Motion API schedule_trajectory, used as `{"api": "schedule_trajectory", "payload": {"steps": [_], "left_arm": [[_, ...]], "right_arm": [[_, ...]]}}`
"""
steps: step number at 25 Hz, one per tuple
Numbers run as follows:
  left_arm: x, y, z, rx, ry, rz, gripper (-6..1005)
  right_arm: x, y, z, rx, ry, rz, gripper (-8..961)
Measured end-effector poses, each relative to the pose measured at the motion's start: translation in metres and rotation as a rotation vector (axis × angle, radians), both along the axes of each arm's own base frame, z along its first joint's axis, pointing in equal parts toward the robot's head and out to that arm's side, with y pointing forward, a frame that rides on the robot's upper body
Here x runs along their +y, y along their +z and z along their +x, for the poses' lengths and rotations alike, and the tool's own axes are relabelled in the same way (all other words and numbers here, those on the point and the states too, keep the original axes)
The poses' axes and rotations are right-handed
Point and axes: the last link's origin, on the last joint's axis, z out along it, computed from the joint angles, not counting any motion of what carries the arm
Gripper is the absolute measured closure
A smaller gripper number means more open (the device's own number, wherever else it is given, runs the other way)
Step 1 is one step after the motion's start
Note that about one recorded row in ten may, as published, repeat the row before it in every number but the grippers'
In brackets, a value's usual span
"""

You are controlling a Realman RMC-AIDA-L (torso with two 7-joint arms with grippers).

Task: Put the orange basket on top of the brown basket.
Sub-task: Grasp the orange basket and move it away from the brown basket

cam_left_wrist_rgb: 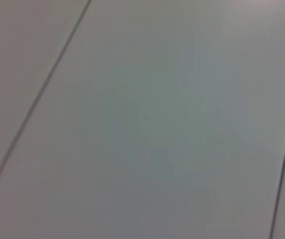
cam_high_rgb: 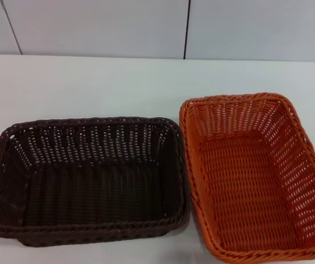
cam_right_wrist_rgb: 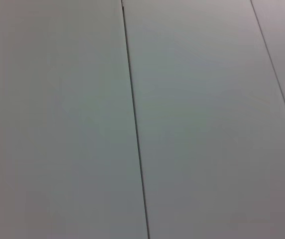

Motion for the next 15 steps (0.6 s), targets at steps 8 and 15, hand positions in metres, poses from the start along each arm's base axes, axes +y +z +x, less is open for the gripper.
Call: {"api": "schedule_trajectory", "payload": {"steps": [8, 15], "left_arm": [[-0.028, -0.023, -0.033, 0.052, 0.135, 0.115, 167], [-0.044, -0.038, -0.046, 0.151, 0.225, 0.137, 167]], "right_arm": [[0.005, -0.004, -0.009, 0.024, 0.028, -0.037, 367], [0.021, -0.008, -0.035, 0.144, 0.097, -0.276, 367]]}}
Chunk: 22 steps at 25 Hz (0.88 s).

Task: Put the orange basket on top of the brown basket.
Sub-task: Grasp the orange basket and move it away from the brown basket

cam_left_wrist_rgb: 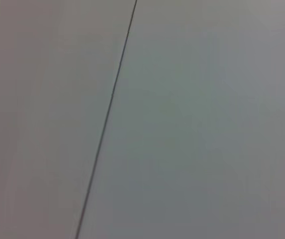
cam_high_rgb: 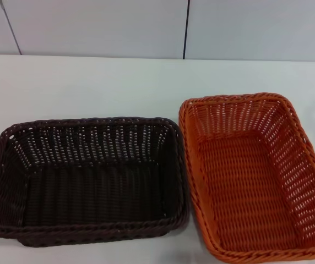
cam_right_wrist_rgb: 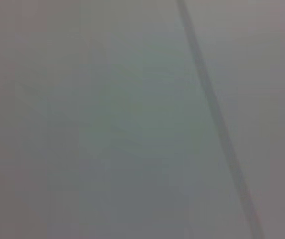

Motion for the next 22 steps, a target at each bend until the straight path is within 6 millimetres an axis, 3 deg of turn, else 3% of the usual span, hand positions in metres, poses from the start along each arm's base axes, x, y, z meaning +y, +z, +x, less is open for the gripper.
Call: {"api": "schedule_trajectory", "payload": {"steps": [9, 17, 22], "left_arm": [[-0.024, 0.003, -0.021, -0.056, 0.047, 0.044, 167], [-0.038, 0.001, -0.033, -0.106, 0.068, 0.077, 168], [-0.041, 0.003, -0.035, -0.12, 0.068, 0.097, 168]], "right_arm": [[0.01, 0.003, -0.053, 0.064, 0.16, -0.389, 368], [0.02, -0.006, -0.081, 0.046, 0.339, -0.787, 368], [0.031, -0.002, -0.099, -0.038, 0.463, -1.034, 368]]}}
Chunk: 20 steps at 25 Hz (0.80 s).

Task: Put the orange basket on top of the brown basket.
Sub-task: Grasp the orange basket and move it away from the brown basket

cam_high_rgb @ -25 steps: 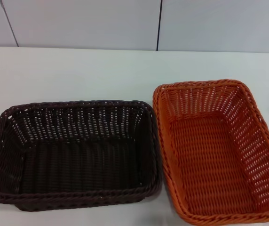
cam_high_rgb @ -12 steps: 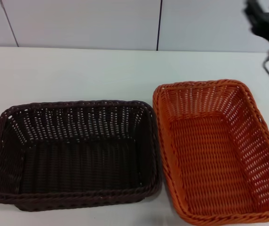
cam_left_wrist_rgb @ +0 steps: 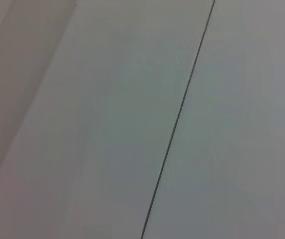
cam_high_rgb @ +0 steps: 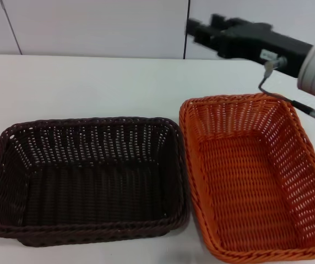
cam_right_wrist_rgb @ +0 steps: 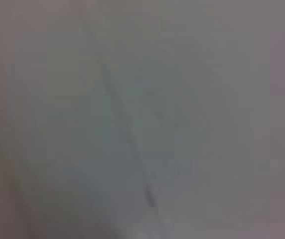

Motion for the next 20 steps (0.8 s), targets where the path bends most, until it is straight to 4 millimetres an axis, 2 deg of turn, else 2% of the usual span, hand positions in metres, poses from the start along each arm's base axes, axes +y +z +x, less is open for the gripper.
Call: {"api": "schedule_trajectory", "payload": {"steps": [7, 13, 20], "left_arm": [[0.006, -0.005, 0.001, -0.041, -0.016, 0.025, 168], [0.009, -0.006, -0.003, -0.09, -0.011, 0.054, 168], [0.008, -0.001, -0.003, -0.11, -0.017, 0.094, 168]], "right_arm": [[0.008, 0.015, -0.012, -0.052, 0.123, -0.217, 368], [-0.007, 0.032, -0.021, -0.106, 0.237, -0.433, 368], [-0.022, 0.024, -0.023, -0.259, 0.323, -0.631, 368]]}}
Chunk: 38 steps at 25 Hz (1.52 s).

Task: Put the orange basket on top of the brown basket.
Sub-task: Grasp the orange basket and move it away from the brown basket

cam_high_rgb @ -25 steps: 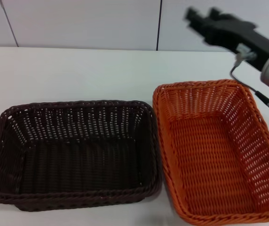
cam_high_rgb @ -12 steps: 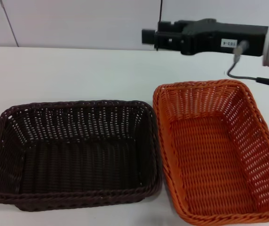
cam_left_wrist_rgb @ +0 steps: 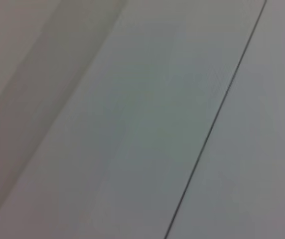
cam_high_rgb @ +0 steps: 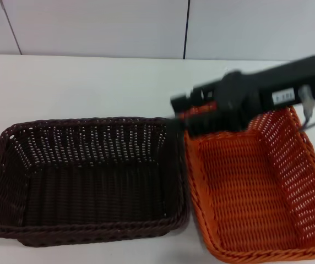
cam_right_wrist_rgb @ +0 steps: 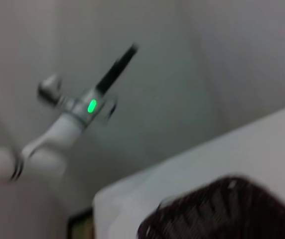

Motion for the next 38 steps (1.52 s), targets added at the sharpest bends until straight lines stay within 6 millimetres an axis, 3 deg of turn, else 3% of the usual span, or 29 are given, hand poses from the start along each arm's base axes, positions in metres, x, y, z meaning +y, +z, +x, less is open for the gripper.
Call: {"api": "schedule_trajectory", "payload": {"steps": [12, 23, 38], "left_arm": [[0.001, 0.004, 0.0, -0.02, -0.004, 0.03, 168], [-0.002, 0.009, -0.002, -0.023, 0.001, 0.049, 168], [-0.014, 0.009, -0.009, -0.046, 0.017, 0.082, 168]], "right_arm": [[-0.015, -0.006, 0.001, -0.24, 0.036, -0.122, 368], [-0.037, -0.018, -0.009, -0.499, 0.191, -0.14, 368], [-0.044, -0.045, 0.009, -0.824, 0.296, -0.184, 369]]}}
